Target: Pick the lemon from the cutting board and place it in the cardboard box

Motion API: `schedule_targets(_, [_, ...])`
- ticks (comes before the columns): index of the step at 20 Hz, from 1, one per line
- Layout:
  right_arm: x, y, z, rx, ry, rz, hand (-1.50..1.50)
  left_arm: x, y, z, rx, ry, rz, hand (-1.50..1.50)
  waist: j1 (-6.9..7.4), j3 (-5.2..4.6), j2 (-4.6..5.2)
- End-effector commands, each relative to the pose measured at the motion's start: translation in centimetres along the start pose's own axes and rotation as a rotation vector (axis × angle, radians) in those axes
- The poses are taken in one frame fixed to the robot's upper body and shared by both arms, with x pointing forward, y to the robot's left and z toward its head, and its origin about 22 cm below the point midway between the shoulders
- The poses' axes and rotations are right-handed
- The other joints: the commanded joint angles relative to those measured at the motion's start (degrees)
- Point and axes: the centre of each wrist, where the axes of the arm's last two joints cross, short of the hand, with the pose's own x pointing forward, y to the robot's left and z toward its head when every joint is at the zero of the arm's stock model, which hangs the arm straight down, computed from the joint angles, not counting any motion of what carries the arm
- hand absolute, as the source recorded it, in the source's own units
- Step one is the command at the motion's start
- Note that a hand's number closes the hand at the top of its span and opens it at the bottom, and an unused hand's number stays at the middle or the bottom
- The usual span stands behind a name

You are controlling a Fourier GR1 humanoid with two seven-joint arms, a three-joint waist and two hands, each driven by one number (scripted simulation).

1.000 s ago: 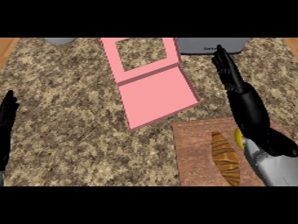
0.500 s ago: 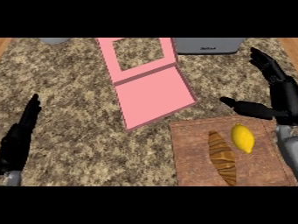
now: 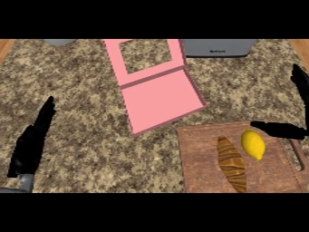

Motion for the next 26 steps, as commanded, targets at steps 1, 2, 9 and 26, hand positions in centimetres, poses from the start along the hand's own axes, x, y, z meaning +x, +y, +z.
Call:
schedule_targets(1, [0.3,-4.4,-0.2,0.158,0.057,0.294,-1.50,0.5,0.3,-0.2,-0.014,-0.012,-0.002,0.00,0.06,-0.13,-0.14])
schedule_targets(2, [0.9,-3.8,-0.6,0.180,0.055,0.333,-1.50,-1.0,-0.8,0.4,-0.009,0.016,0.001,0.00,0.32,-0.15,-0.03])
schedule_targets(9, [4.2,-6.2,-0.8,0.587,0.281,0.625,-1.50,0.3,0.1,-0.3,-0.006,0.019,-0.004,0.00,0.29,-0.22,-0.20])
schedule_targets(26, [6.3,2.7,2.1,0.691,0.488,0.712,-1.50,-1.5,0.3,0.2,-0.020,0.002,0.016,0.00,0.68,0.04,0.03])
